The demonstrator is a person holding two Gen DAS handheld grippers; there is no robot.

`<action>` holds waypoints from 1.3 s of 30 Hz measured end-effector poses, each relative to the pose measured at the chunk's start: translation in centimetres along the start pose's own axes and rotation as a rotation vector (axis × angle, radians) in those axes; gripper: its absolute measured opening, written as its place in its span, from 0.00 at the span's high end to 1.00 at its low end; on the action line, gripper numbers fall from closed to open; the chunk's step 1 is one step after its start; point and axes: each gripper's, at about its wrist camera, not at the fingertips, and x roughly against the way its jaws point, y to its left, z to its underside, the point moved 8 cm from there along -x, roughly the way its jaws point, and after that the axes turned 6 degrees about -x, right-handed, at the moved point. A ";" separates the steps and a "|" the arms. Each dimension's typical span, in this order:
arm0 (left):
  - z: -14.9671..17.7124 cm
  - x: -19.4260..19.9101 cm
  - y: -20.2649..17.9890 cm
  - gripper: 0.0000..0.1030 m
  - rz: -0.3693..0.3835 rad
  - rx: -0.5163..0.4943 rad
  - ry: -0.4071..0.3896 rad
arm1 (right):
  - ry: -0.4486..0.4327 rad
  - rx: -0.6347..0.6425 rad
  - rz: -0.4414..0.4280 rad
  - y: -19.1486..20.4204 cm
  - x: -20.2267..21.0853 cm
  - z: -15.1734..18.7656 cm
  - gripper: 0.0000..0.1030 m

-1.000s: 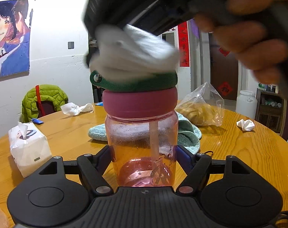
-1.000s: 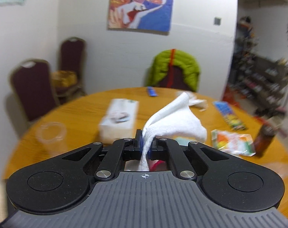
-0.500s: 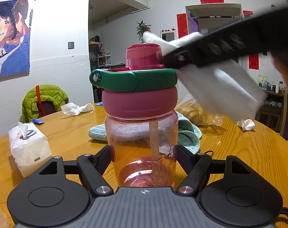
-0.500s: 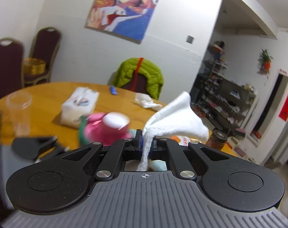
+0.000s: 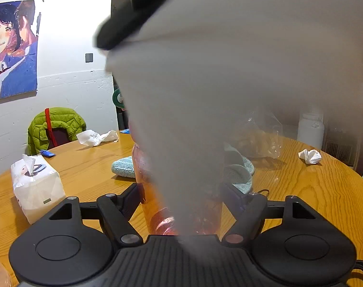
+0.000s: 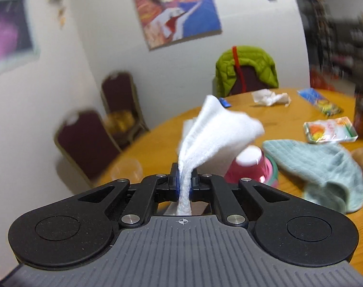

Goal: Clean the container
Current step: 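Hold the bottle with the left tool while the right tool wipes its green lid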

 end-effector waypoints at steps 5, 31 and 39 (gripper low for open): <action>0.0 0.0 -0.1 0.29 0.000 -0.001 0.000 | -0.243 0.283 0.153 0.1 -0.3 -2.0 0.91; 0.0 -0.1 0.1 0.29 -0.002 -0.011 0.000 | -0.215 0.398 0.020 0.4 -0.9 4.7 0.91; 0.0 -0.1 0.1 0.29 -0.001 -0.008 0.004 | -0.227 0.278 0.082 -4.6 4.4 4.4 0.94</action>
